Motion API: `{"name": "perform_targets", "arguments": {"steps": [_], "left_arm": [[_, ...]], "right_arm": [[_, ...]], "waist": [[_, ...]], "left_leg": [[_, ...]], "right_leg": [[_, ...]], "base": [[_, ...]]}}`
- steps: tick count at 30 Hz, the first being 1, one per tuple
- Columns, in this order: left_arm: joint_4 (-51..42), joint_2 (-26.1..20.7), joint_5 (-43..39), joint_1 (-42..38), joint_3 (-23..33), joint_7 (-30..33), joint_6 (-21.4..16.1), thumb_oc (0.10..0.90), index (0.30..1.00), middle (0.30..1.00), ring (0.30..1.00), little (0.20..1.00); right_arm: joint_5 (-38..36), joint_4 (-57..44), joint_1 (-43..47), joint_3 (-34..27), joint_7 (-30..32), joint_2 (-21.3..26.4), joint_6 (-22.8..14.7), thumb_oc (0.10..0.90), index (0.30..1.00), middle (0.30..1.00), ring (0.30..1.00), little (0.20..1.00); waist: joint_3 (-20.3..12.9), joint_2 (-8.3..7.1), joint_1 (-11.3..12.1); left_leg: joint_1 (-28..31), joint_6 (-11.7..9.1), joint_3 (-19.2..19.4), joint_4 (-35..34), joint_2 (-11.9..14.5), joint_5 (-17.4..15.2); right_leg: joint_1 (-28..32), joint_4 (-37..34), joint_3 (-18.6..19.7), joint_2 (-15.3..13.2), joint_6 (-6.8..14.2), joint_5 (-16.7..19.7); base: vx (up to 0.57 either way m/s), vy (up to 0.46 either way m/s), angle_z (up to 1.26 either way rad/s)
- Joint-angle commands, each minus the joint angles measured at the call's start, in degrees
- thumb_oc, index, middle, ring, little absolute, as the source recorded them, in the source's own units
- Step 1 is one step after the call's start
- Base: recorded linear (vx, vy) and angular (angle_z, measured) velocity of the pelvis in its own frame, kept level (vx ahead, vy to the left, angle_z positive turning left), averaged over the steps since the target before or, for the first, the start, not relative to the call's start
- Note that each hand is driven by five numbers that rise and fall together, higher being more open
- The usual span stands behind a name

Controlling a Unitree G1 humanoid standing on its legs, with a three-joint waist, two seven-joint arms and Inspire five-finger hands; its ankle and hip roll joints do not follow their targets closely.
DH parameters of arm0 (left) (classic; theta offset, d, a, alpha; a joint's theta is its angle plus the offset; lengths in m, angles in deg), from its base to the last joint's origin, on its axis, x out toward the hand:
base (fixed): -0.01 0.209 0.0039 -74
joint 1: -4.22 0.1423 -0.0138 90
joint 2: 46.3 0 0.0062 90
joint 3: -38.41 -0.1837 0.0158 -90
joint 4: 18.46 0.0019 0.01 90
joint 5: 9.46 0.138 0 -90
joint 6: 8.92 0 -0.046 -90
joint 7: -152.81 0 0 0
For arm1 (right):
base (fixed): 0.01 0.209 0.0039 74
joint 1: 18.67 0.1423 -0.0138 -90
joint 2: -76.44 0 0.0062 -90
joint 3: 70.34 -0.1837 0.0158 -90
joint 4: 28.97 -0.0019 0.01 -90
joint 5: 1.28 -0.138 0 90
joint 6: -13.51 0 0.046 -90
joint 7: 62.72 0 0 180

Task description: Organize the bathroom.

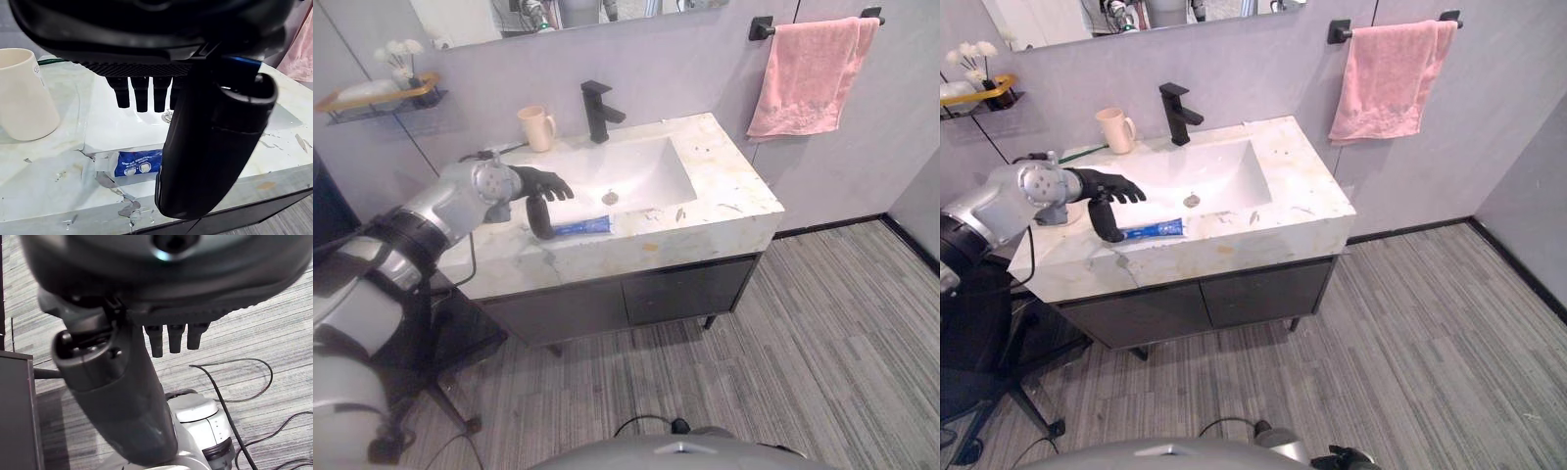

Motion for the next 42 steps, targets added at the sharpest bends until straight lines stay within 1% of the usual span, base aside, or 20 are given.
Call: {"name": "perform_targets", "arguments": {"steps": [1,4,6,12,16,23,25,27,31,42], "left_arm": [[5.0,-1.3,4.1,-6.9,6.1,3.1,0.1,0.800,0.900,0.900,0.900,0.900],[5.1,-0.5,4.6,-6.0,6.7,3.6,0.9,0.800,0.900,0.900,0.900,0.900],[5.4,-0.2,5.3,-5.3,7.2,4.2,0.7,0.800,0.900,0.900,0.900,0.900],[5.8,2.3,7.2,0.0,10.6,7.4,1.0,0.800,0.900,0.900,0.900,0.900],[4.9,3.9,9.9,3.8,12.7,9.3,1.6,0.800,0.900,0.900,0.900,0.900],[4.4,4.9,12.3,6.4,14.0,11.3,1.8,0.800,0.900,0.900,0.900,0.900],[4.4,5.0,13.0,7.2,14.5,12.8,1.7,0.800,0.900,0.900,0.900,0.900],[4.4,4.5,12.6,7.5,15.0,14.2,1.4,0.800,0.900,0.900,0.900,0.900],[3.8,3.9,12.0,7.3,15.4,14.7,1.3,0.800,0.900,0.900,0.900,0.900],[4.0,1.7,9.6,2.8,13.6,12.6,1.5,0.800,0.900,0.900,0.900,0.900]], "right_arm": [[1.4,0.6,-0.3,2.3,-0.3,3.4,-1.0,0.800,0.900,0.900,0.900,0.900],[1.4,0.5,-0.6,2.4,-0.3,3.3,-1.2,0.800,0.900,0.900,0.900,0.900],[1.6,0.4,-0.6,2.4,-0.3,3.3,-1.1,0.800,0.900,0.900,0.900,0.900],[1.5,0.3,-0.8,2.4,-0.4,3.2,-1.3,0.800,0.900,0.900,0.900,0.900],[1.6,0.1,-1.0,2.3,-0.3,3.0,-1.4,0.800,0.900,0.900,0.900,0.900],[1.5,-0.3,-1.3,2.4,-0.2,2.9,-1.2,0.800,0.900,0.900,0.900,0.900],[1.5,-0.5,-1.6,2.5,-0.2,2.8,-1.2,0.800,0.900,0.900,0.900,0.900],[1.7,-0.8,-1.8,2.7,-0.1,2.7,-1.1,0.800,0.900,0.900,0.900,0.900],[1.7,-1.0,-1.8,2.8,0.1,2.5,-0.9,0.800,0.900,0.900,0.900,0.900],[1.8,-1.2,-1.5,3.3,0.3,2.3,-0.5,0.800,0.900,0.900,0.900,0.900]], "waist": [[-1.3,-1.60,0.0],[-1.2,-1.72,-0.1],[-1.2,-1.77,-0.2],[-1.0,-2.20,0.0],[-0.8,-2.50,0.3],[-0.6,-2.73,0.5],[-0.5,-2.89,0.5],[-0.5,-2.91,0.6],[-0.6,-2.82,0.7],[-1.2,-2.58,0.7]], "left_leg": [[1.4,0.8,3.8,5.2,-2.7,-2.4],[1.3,0.8,3.8,5.3,-2.7,-2.5],[1.3,0.9,3.8,5.3,-2.7,-2.5],[1.2,1.0,3.8,5.5,-2.6,-2.6],[1.1,1.1,3.5,5.6,-2.6,-2.7],[1.0,1.1,3.3,5.7,-2.7,-2.8],[1.0,1.2,3.2,5.7,-2.7,-2.9],[1.1,1.2,3.2,5.5,-2.8,-2.9],[1.3,1.2,3.2,5.2,-2.9,-2.8],[1.5,1.3,3.2,4.8,-3.1,-2.7]], "right_leg": [[0.8,-0.3,1.2,-0.3,0.5,-1.5],[0.7,-0.3,1.2,-0.2,0.5,-1.5],[0.7,-0.3,1.2,-0.2,0.5,-1.5],[0.8,-0.3,1.2,-0.2,0.3,-1.6],[0.8,-0.3,1.2,-0.1,0.1,-1.7],[0.9,-0.3,1.0,-0.2,0.0,-1.7],[0.9,-0.3,1.0,-0.3,0.0,-1.7],[0.9,-0.3,1.1,-0.3,0.0,-1.7],[0.9,-0.3,1.1,-0.3,0.1,-1.7],[0.9,-0.3,1.5,-0.2,0.4,-1.6]], "base": [[0.00,0.000,0.00],[0.00,0.000,0.00],[0.00,0.000,0.00],[0.00,0.000,0.00],[0.00,0.000,0.00],[0.00,0.000,0.00],[0.00,0.000,0.00],[0.00,0.000,0.00],[0.00,0.000,0.00],[0.00,0.000,0.00]]}}
